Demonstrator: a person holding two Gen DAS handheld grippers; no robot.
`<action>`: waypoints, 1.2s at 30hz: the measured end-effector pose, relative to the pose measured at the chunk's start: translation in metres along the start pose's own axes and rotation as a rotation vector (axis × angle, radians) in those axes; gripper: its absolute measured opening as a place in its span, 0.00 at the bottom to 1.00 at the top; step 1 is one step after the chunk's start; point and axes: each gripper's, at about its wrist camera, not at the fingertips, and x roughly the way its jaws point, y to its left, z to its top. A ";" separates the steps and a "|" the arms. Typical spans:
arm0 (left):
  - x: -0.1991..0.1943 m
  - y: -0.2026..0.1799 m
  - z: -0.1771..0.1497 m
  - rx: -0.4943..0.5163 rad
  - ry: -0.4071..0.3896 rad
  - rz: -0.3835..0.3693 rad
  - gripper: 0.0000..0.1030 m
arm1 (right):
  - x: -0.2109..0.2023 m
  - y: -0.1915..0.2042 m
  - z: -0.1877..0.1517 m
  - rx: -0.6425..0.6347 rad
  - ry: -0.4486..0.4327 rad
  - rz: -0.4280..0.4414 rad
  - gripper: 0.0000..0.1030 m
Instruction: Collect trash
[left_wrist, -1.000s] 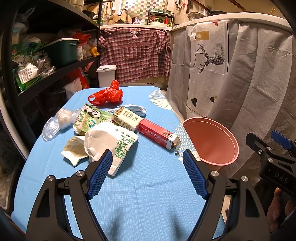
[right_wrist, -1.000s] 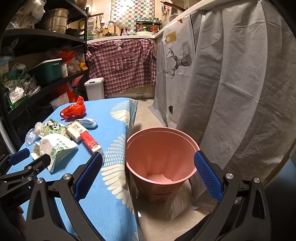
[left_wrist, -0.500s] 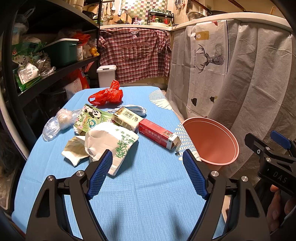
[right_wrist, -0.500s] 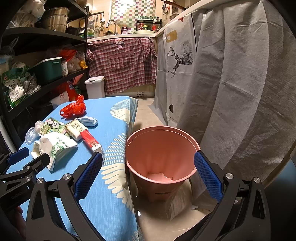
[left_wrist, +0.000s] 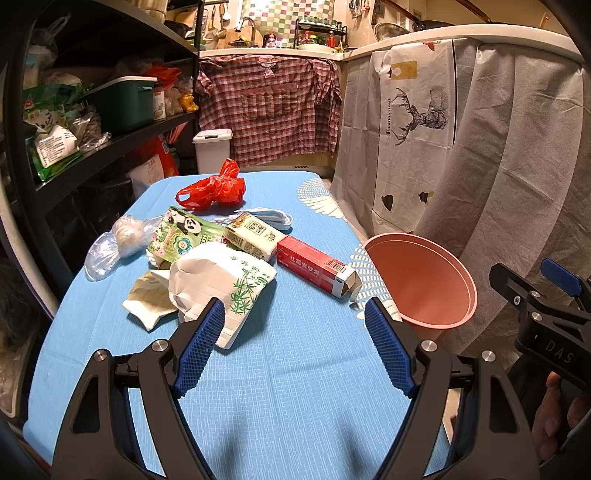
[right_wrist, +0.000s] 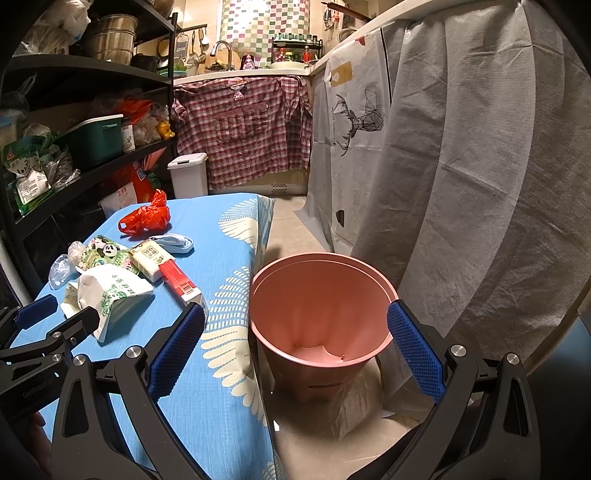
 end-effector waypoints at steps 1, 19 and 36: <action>0.000 0.000 0.000 -0.002 0.000 -0.001 0.74 | 0.000 0.000 0.000 0.000 0.000 0.001 0.94; 0.007 0.019 0.000 -0.047 0.010 0.038 0.54 | 0.004 0.014 0.010 -0.001 -0.015 0.061 0.62; 0.038 0.095 0.027 -0.199 0.027 0.174 0.40 | 0.091 0.086 0.039 -0.083 0.100 0.278 0.50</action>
